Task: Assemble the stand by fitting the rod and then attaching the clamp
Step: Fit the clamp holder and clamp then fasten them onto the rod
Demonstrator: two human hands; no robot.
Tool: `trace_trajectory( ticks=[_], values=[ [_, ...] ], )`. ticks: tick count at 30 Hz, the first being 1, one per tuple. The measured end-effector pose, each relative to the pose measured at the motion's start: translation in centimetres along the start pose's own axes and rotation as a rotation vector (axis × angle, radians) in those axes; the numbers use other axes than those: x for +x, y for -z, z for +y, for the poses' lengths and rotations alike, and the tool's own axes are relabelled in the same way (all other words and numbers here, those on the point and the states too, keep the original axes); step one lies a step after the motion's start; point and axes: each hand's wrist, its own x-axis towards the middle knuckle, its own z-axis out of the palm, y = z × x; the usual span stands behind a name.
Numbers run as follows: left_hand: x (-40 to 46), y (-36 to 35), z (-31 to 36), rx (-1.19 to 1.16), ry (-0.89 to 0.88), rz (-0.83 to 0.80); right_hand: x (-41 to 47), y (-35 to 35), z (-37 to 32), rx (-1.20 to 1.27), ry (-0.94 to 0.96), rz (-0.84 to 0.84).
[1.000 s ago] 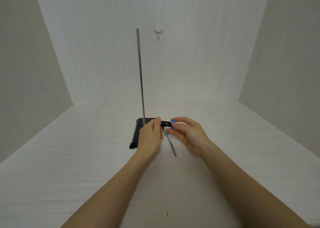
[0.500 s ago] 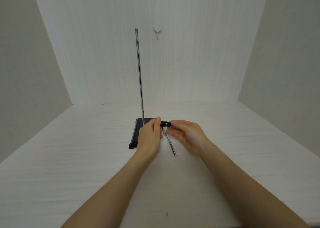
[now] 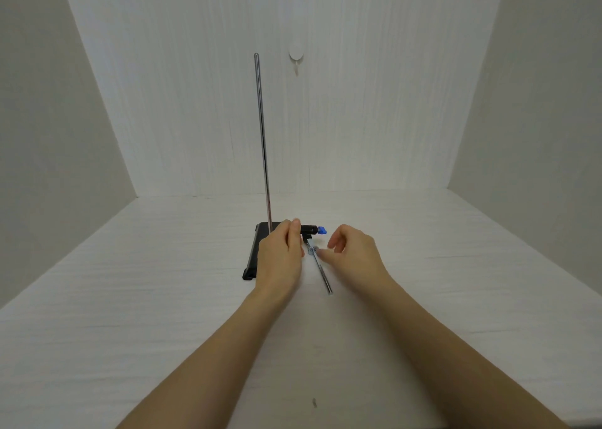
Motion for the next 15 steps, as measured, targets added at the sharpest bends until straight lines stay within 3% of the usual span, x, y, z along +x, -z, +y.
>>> trace_trajectory(
  ticks=[10,13,15],
  values=[
    [0.1,0.1,-0.3,-0.016,0.011,0.022,0.0,0.2,-0.4,-0.422,-0.09,-0.161],
    [0.2,0.0,-0.4,-0.006,0.03,0.007,0.4,0.5,-0.2,-0.337,-0.136,-0.138],
    [0.2,0.0,-0.5,-0.048,0.056,-0.004,0.8,0.9,-0.1,-0.13,-0.176,-0.092]
  ],
)
